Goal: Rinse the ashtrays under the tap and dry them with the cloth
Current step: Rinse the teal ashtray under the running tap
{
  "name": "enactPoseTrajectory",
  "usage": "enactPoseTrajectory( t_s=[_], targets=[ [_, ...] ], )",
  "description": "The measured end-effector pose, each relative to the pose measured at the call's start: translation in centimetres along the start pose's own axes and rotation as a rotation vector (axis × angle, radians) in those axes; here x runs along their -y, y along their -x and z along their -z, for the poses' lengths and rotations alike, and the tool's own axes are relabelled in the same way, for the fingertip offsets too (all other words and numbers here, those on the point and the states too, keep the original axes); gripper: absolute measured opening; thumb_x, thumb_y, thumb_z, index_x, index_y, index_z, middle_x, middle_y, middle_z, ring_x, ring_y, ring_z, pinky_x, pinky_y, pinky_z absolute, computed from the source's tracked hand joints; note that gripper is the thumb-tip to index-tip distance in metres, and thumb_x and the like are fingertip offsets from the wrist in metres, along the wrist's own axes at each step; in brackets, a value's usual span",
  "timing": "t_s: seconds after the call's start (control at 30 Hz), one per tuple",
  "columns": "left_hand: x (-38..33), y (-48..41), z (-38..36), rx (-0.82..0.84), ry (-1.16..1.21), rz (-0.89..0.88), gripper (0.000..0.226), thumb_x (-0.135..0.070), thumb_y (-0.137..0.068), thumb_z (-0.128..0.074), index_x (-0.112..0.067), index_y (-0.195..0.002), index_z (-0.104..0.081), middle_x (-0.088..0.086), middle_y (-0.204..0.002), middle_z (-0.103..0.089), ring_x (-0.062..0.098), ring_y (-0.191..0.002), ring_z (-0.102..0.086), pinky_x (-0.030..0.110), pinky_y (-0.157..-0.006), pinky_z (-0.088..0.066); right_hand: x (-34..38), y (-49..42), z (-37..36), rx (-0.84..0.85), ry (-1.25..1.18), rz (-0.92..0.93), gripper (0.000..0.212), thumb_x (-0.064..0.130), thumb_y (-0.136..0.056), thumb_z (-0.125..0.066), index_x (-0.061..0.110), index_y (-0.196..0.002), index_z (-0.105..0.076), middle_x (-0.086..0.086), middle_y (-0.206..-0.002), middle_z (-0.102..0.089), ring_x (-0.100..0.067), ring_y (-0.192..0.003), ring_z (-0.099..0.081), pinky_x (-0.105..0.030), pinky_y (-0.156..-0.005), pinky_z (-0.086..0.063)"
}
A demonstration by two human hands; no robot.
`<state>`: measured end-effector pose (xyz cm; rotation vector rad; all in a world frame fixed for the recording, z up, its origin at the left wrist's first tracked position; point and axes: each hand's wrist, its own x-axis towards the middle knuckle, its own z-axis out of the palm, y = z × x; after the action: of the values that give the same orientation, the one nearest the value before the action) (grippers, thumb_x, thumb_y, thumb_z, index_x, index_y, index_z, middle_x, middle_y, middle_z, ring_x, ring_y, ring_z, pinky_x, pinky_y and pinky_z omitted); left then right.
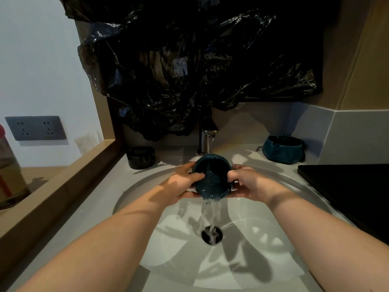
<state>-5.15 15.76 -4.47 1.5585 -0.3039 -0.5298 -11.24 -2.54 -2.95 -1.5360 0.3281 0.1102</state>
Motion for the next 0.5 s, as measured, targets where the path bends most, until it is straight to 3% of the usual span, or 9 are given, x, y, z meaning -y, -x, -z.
enactPoseTrajectory(
  t_s=[0.17,0.27,0.37,0.5],
  targets=[
    [0.0,0.2,0.1,-0.125,-0.152,-0.127,0.041,0.005,-0.084,-0.058,-0.018,-0.118,-0.056,0.005,-0.110,-0.064,0.022,-0.094,-0.065,0.036,-0.069,-0.061,0.0,-0.6,-0.8,-0.079,0.168,0.130,0.037,-0.009,-0.086,-0.048,0.015,-0.114,-0.044,-0.011,-0.107,-0.055,-0.035,-0.106,-0.056,-0.045,-0.080,-0.056],
    [0.3,0.0,-0.3,-0.208,-0.317,-0.201,0.042,0.001,-0.078,-0.065,-0.028,-0.108,-0.057,-0.003,-0.099,-0.065,0.019,-0.090,-0.066,0.036,-0.071,-0.061,-0.3,-0.9,-1.1,-0.177,0.533,0.229,0.023,0.010,-0.089,-0.055,0.018,-0.110,-0.047,-0.009,-0.102,-0.059,-0.029,-0.094,-0.060,-0.035,-0.067,-0.056],
    [0.5,-0.2,-0.5,-0.232,-0.488,-0.239,0.041,-0.008,-0.075,-0.069,-0.030,-0.108,-0.060,-0.007,-0.094,-0.067,0.016,-0.088,-0.067,0.037,-0.077,-0.060,-0.6,-0.8,-1.1,-0.242,0.865,0.310,0.018,0.021,-0.093,-0.050,0.019,-0.110,-0.051,-0.006,-0.091,-0.060,-0.023,-0.070,-0.058,-0.026,-0.048,-0.043],
    [0.4,-0.1,-0.9,-0.200,-0.424,-0.273,0.045,-0.016,-0.078,-0.074,-0.023,-0.120,-0.061,-0.005,-0.104,-0.069,0.011,-0.091,-0.066,0.035,-0.083,-0.059,-0.9,-1.1,-1.1,-0.282,0.724,0.212,0.018,0.012,-0.095,-0.041,0.013,-0.109,-0.053,-0.018,-0.089,-0.063,-0.029,-0.056,-0.059,-0.029,-0.041,-0.046]
  ],
)
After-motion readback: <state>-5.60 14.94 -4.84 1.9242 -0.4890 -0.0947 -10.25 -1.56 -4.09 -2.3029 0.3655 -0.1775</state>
